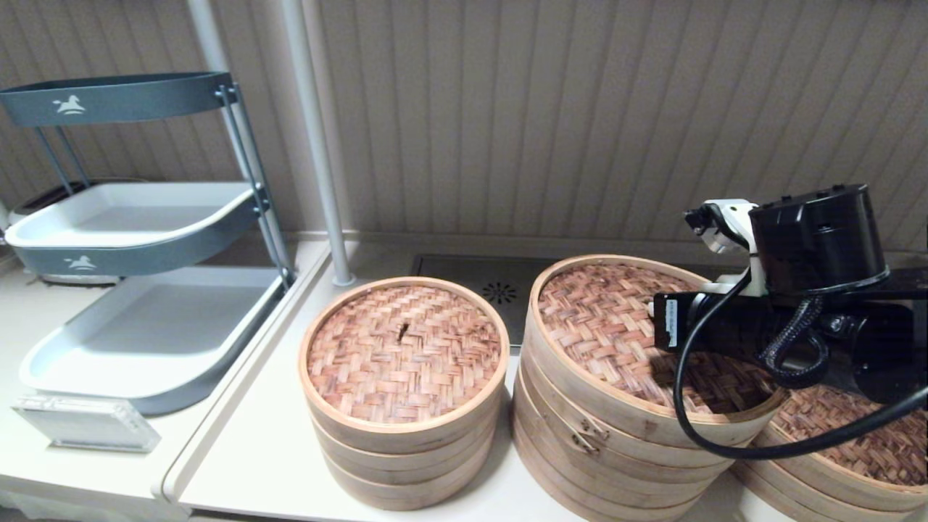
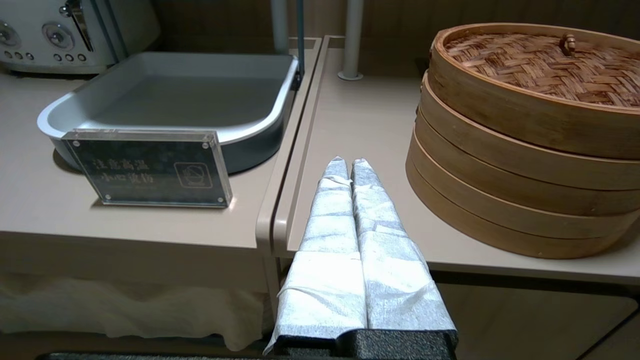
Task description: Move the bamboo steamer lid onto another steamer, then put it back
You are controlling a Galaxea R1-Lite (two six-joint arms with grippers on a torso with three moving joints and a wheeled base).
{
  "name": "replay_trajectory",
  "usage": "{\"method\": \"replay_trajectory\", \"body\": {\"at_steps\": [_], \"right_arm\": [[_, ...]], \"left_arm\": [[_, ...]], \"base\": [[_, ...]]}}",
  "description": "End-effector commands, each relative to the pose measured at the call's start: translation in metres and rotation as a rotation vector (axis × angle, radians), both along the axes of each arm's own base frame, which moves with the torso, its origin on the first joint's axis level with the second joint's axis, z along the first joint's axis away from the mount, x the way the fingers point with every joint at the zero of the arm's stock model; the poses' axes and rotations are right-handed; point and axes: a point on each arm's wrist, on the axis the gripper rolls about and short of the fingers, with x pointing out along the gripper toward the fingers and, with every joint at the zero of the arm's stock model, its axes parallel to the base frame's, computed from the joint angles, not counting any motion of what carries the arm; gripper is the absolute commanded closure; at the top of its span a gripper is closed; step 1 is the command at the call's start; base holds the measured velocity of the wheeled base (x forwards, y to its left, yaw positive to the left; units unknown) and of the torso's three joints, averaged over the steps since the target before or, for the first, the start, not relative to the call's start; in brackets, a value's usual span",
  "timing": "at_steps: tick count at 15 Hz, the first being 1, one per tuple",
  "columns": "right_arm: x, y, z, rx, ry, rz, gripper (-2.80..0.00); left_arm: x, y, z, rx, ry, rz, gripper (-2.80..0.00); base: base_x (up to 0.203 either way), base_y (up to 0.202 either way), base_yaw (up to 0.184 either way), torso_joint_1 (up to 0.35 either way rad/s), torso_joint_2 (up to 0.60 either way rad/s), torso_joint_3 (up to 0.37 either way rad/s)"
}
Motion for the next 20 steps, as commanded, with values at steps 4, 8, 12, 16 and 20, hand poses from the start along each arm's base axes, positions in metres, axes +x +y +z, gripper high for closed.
{"method": "replay_trajectory", "body": {"at_steps": [4, 8, 12, 16, 20], "right_arm": [[-0.003, 0.0, 0.001, -0.007, -0.01, -0.009, -2.8], [-0.011, -0.004, 0.015, 0.017, -0.056, -0.011, -2.8], [-0.046, -0.025, 0.048, 0.076, -0.181, -0.014, -2.8], [-0.094, -0.054, 0.067, 0.078, -0.242, -0.045, -2.8], [-0.147, -0.084, 0.072, 0.038, -0.271, -0.118, 0.0]], "left_arm": [[0.002, 0.0, -0.007, 0.0, 0.022, 0.0, 0.0], [0.002, 0.0, -0.007, 0.0, 0.022, 0.001, 0.0], [0.002, 0.0, -0.007, 0.0, 0.022, 0.001, 0.0], [0.002, 0.0, -0.007, 0.0, 0.024, 0.001, 0.0], [0.002, 0.0, -0.007, 0.0, 0.022, 0.001, 0.0]], "base": [[0.0, 0.0, 0.0, 0.0, 0.0, 0.0], [0.0, 0.0, 0.0, 0.0, 0.0, 0.0], [0.0, 0.0, 0.0, 0.0, 0.0, 0.0], [0.0, 0.0, 0.0, 0.0, 0.0, 0.0], [0.0, 0.0, 0.0, 0.0, 0.0, 0.0]]}}
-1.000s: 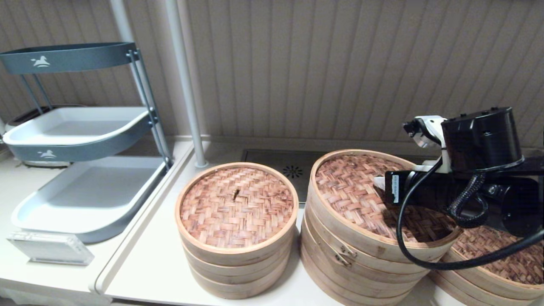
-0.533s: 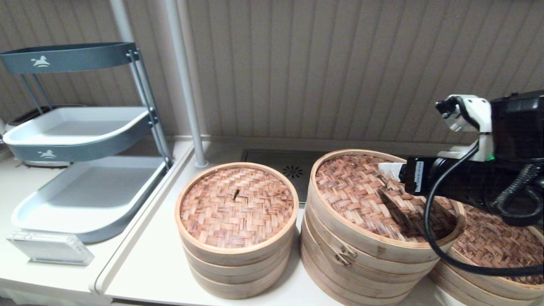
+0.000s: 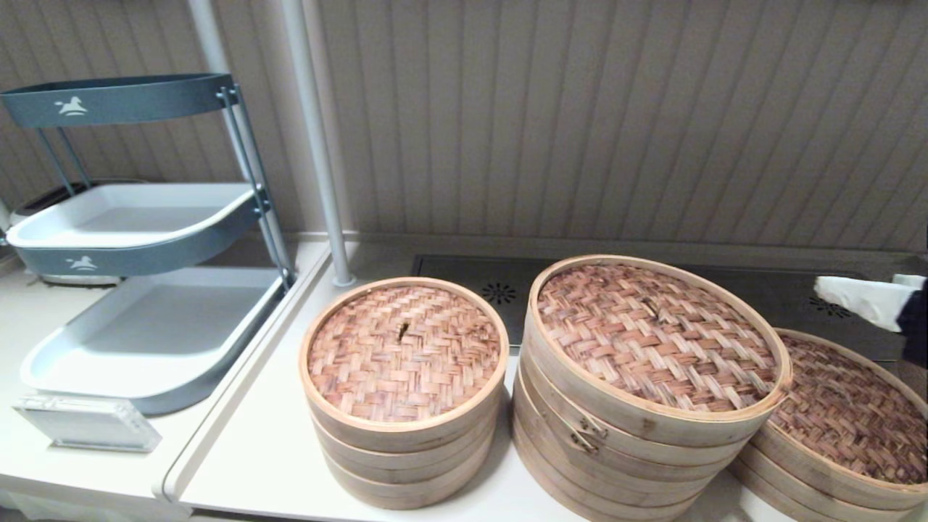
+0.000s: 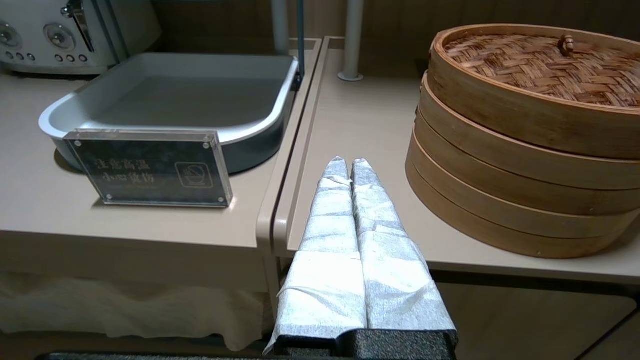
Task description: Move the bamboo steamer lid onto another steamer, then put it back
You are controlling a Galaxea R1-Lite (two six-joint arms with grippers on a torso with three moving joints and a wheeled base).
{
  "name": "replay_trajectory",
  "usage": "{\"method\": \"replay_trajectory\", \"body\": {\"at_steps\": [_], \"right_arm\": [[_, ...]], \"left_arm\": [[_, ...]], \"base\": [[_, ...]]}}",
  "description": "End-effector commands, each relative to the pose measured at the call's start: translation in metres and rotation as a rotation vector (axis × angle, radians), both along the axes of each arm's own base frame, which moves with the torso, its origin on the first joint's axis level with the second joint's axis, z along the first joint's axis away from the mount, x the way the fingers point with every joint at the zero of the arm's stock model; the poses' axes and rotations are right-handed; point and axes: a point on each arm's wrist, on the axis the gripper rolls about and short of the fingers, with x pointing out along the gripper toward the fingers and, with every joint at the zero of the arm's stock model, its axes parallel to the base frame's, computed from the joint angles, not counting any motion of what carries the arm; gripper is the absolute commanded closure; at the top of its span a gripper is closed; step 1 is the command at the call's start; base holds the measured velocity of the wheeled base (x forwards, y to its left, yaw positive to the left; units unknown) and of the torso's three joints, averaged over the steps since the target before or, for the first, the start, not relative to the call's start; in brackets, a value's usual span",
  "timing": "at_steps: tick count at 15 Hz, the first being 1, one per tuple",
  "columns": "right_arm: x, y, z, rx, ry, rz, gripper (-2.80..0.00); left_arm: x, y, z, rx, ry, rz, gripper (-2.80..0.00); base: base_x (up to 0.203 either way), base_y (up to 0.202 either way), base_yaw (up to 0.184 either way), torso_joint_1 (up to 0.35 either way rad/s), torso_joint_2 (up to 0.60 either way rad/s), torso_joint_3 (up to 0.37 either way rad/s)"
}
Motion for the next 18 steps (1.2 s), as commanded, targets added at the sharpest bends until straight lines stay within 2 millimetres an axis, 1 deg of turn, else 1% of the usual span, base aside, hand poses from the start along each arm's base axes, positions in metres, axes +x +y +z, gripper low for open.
{"method": "replay_trajectory", "body": {"at_steps": [1, 3, 4, 5, 6, 9, 11, 12, 13, 14, 16, 17, 18], "right_arm": [[-0.041, -0.022, 0.005, 0.032, -0.066, -0.015, 0.0], [-0.064, -0.036, -0.005, 0.025, -0.059, -0.05, 0.0], [-0.071, -0.041, -0.014, 0.011, -0.042, -0.083, 0.0], [-0.08, -0.046, -0.019, 0.012, -0.054, -0.116, 0.0], [-0.093, -0.053, -0.025, 0.02, -0.078, -0.154, 0.0], [-0.129, -0.064, -0.052, 0.014, -0.106, -0.271, 0.0], [-0.136, -0.064, -0.067, -0.004, -0.091, -0.276, 0.0], [-0.143, -0.066, -0.081, -0.008, -0.1, -0.262, 0.0], [-0.145, -0.065, -0.1, -0.009, -0.086, -0.255, 0.0], [-0.143, -0.064, -0.112, -0.001, -0.075, -0.251, 0.0], [-0.141, -0.064, -0.113, 0.009, -0.078, -0.25, 0.0], [-0.138, -0.062, -0.118, 0.001, -0.073, -0.278, 0.0], [-0.135, -0.059, -0.128, -0.014, -0.048, -0.337, 0.0]], "left_arm": [[0.002, 0.0, -0.007, 0.0, 0.022, 0.002, 0.0], [0.002, 0.0, -0.007, 0.0, 0.022, 0.0, 0.0], [0.002, 0.0, -0.007, 0.0, 0.022, 0.001, 0.0], [0.002, 0.0, -0.007, 0.0, 0.022, 0.001, 0.0], [0.002, 0.0, -0.007, 0.0, 0.022, 0.003, 0.0], [0.002, 0.0, -0.007, 0.0, 0.022, 0.001, 0.0], [0.002, 0.0, -0.007, 0.0, 0.022, 0.0, 0.0], [0.002, 0.0, -0.007, 0.0, 0.022, 0.0, 0.0], [0.002, 0.0, -0.007, 0.0, 0.022, 0.001, 0.0], [0.002, 0.0, -0.007, 0.0, 0.022, 0.001, 0.0], [0.002, 0.0, -0.007, 0.0, 0.022, 0.0, 0.0], [0.002, 0.0, -0.007, 0.0, 0.022, 0.001, 0.0], [0.002, 0.0, -0.007, 0.0, 0.022, 0.001, 0.0]], "base": [[0.0, 0.0, 0.0, 0.0, 0.0, 0.0], [0.0, 0.0, 0.0, 0.0, 0.0, 0.0], [0.0, 0.0, 0.0, 0.0, 0.0, 0.0], [0.0, 0.0, 0.0, 0.0, 0.0, 0.0], [0.0, 0.0, 0.0, 0.0, 0.0, 0.0], [0.0, 0.0, 0.0, 0.0, 0.0, 0.0], [0.0, 0.0, 0.0, 0.0, 0.0, 0.0], [0.0, 0.0, 0.0, 0.0, 0.0, 0.0], [0.0, 0.0, 0.0, 0.0, 0.0, 0.0], [0.0, 0.0, 0.0, 0.0, 0.0, 0.0], [0.0, 0.0, 0.0, 0.0, 0.0, 0.0], [0.0, 0.0, 0.0, 0.0, 0.0, 0.0], [0.0, 0.0, 0.0, 0.0, 0.0, 0.0]]}}
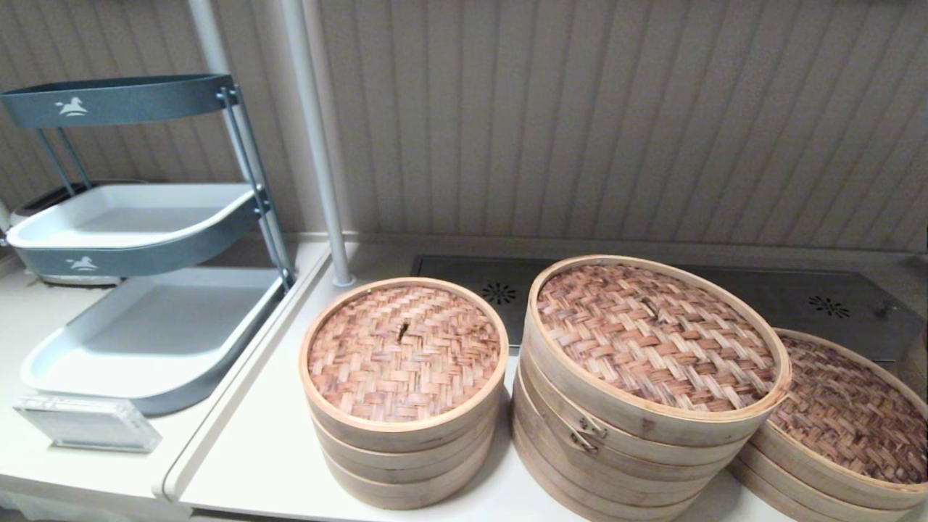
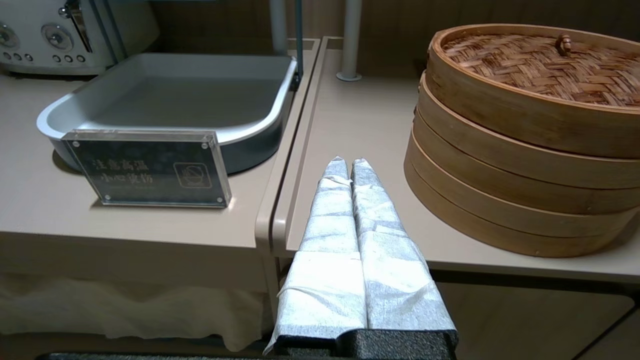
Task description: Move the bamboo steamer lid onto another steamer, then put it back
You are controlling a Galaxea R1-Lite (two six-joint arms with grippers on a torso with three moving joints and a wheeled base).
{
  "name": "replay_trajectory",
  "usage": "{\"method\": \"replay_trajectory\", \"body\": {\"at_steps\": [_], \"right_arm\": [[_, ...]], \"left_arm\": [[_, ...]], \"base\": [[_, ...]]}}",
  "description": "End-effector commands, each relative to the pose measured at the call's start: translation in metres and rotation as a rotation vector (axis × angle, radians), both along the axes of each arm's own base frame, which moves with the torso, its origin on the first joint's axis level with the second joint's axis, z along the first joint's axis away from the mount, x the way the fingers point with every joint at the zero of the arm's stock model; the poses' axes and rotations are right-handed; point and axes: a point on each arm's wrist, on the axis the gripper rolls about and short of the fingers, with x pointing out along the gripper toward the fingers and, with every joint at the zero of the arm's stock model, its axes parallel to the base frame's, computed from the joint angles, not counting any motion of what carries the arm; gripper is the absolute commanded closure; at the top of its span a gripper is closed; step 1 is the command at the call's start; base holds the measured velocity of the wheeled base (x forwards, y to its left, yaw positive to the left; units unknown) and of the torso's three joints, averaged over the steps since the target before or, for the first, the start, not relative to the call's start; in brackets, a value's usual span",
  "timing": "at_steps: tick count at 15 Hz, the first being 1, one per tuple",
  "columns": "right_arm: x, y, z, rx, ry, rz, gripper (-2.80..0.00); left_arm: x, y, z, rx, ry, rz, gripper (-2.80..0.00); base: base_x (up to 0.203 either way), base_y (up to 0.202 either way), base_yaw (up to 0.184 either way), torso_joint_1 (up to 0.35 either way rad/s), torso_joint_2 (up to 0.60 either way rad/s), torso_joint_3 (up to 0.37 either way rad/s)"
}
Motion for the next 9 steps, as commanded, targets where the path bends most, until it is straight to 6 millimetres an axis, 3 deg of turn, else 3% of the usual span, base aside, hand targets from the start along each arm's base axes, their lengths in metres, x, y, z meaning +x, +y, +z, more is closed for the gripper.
{"method": "replay_trajectory", "body": {"at_steps": [1, 4, 7, 9], "right_arm": [[0.002, 0.005, -0.018, -0.007, 0.038, -0.09, 0.0], [0.006, 0.011, -0.047, 0.005, 0.013, 0.025, 0.0], [0.011, 0.013, -0.079, -0.11, -0.101, 0.168, 0.0], [0.009, 0.014, -0.085, -0.184, -0.197, 0.231, 0.0]], "left_arm": [[0.002, 0.0, -0.007, 0.0, 0.022, 0.001, 0.0], [0.002, 0.0, -0.007, 0.0, 0.022, 0.0, 0.0], [0.002, 0.0, -0.007, 0.0, 0.022, -0.001, 0.0], [0.002, 0.0, -0.007, 0.0, 0.022, 0.001, 0.0]], "base": [[0.0, 0.0, 0.0, 0.0, 0.0, 0.0], [0.0, 0.0, 0.0, 0.0, 0.0, 0.0], [0.0, 0.0, 0.0, 0.0, 0.0, 0.0], [0.0, 0.0, 0.0, 0.0, 0.0, 0.0]]}}
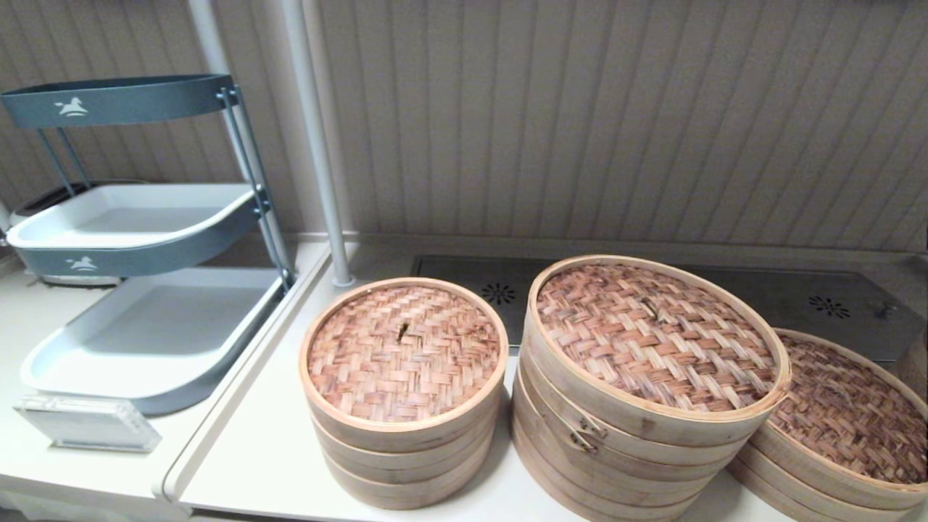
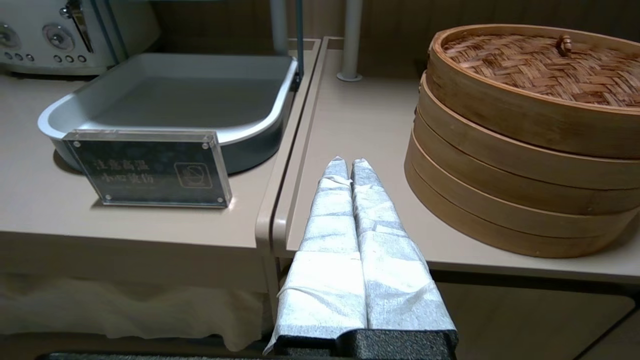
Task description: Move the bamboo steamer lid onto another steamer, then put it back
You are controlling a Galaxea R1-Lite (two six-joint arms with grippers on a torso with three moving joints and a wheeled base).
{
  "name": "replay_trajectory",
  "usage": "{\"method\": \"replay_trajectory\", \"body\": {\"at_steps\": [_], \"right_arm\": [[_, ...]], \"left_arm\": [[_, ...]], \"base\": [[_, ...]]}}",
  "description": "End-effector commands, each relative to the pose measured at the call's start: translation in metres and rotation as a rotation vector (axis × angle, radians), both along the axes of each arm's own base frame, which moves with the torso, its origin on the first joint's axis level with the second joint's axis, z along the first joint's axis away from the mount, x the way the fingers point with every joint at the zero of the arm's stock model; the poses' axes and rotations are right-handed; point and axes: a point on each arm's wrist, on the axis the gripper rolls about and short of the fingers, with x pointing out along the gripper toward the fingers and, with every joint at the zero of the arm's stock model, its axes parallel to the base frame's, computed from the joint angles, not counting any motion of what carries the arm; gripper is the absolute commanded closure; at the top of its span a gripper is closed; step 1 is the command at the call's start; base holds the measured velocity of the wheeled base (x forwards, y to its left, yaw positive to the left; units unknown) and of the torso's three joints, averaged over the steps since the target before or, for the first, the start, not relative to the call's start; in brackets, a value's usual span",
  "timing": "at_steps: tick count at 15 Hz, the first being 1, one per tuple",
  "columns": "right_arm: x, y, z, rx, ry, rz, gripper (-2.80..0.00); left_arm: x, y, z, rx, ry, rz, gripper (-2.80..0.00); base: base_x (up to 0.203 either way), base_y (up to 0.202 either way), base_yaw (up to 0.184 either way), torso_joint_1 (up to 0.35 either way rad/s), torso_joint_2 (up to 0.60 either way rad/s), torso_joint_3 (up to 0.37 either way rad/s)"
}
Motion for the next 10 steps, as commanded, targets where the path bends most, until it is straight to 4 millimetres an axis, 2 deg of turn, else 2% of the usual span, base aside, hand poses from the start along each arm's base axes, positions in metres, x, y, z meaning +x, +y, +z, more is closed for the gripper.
{"method": "replay_trajectory", "body": {"at_steps": [1, 3, 10], "right_arm": [[-0.003, 0.001, -0.011, -0.023, -0.065, 0.042, 0.0], [-0.003, 0.002, -0.022, -0.007, -0.025, 0.092, 0.0], [-0.003, 0.002, -0.022, 0.03, -0.033, 0.09, 0.0]], "left_arm": [[0.002, 0.0, -0.007, 0.0, 0.022, -0.001, 0.0], [0.002, 0.0, -0.007, 0.0, 0.021, -0.001, 0.0], [0.002, 0.0, -0.007, 0.0, 0.022, -0.001, 0.0]], "base": [[0.0, 0.0, 0.0, 0.0, 0.0, 0.0], [0.0, 0.0, 0.0, 0.0, 0.0, 0.0], [0.0, 0.0, 0.0, 0.0, 0.0, 0.0]]}}
